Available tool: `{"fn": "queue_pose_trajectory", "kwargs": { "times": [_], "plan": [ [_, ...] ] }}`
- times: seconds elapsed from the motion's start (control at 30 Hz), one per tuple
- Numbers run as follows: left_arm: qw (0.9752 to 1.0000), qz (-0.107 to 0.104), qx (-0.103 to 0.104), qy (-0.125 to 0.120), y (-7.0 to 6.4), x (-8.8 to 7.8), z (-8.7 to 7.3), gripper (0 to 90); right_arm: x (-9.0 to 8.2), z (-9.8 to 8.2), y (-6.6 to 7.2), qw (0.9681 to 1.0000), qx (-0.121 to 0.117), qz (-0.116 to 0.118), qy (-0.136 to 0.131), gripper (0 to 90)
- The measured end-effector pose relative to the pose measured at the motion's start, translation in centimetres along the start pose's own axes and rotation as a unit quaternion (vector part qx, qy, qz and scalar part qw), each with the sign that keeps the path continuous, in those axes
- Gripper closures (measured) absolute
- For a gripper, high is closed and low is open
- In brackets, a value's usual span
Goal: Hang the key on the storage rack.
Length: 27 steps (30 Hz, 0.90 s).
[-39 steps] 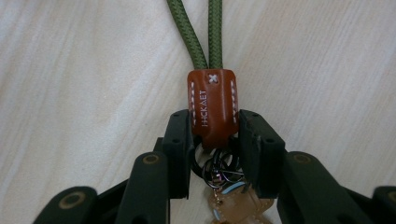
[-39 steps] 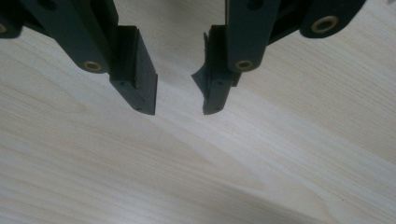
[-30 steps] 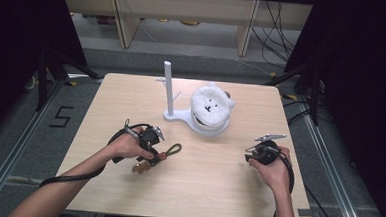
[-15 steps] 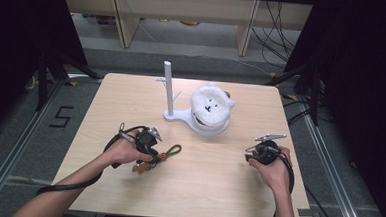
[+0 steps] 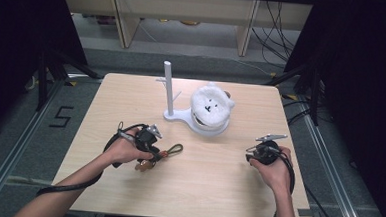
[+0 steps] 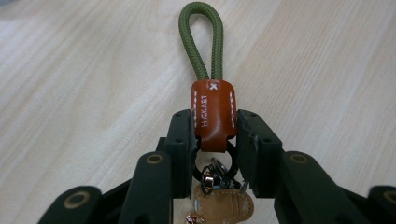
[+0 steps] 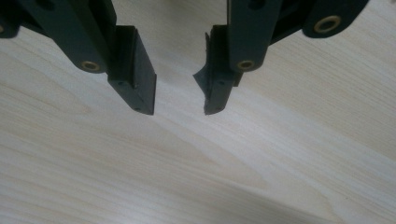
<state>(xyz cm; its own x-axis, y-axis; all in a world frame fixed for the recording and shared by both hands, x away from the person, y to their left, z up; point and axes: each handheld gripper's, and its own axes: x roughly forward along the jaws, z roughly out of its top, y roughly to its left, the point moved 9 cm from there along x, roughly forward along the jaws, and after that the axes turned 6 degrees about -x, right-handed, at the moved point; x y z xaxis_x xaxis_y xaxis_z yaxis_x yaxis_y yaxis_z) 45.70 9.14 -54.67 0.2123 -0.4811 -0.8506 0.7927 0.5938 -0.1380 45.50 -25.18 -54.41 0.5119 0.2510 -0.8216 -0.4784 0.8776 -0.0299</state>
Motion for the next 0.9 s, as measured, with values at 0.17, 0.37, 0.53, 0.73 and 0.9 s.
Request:
{"fn": "queue_pose_trajectory", "kwargs": {
  "times": [0.17, 0.37, 0.53, 0.73, 0.9],
  "plan": [
    [0.9996, 0.002, 0.009, -0.027, 0.4, -1.1, 0.5, 78.9, 0.0, 0.0, 0.0, 1.0, -0.003, 0.002, -0.002, 64.4],
    [0.9997, 0.008, -0.013, -0.017, 0.9, -1.3, 0.1, 89.4, 0.1, 0.1, 0.0, 1.0, -0.007, 0.001, -0.003, 64.3],
    [0.9989, 0.036, 0.006, -0.028, 1.2, -0.6, 0.5, 77.5, 0.1, 0.1, 0.0, 1.0, -0.008, 0.002, -0.004, 64.2],
    [0.9988, 0.031, -0.038, 0.001, 1.1, 0.5, 1.5, 57.8, 0.1, 0.1, 0.1, 1.0, -0.008, 0.002, -0.003, 64.1],
    [0.9954, 0.05, -0.053, 0.063, 1.6, 1.7, 1.2, 46.7, 0.1, 0.1, 0.1, 1.0, -0.008, 0.002, -0.004, 63.9]
  ]
}}
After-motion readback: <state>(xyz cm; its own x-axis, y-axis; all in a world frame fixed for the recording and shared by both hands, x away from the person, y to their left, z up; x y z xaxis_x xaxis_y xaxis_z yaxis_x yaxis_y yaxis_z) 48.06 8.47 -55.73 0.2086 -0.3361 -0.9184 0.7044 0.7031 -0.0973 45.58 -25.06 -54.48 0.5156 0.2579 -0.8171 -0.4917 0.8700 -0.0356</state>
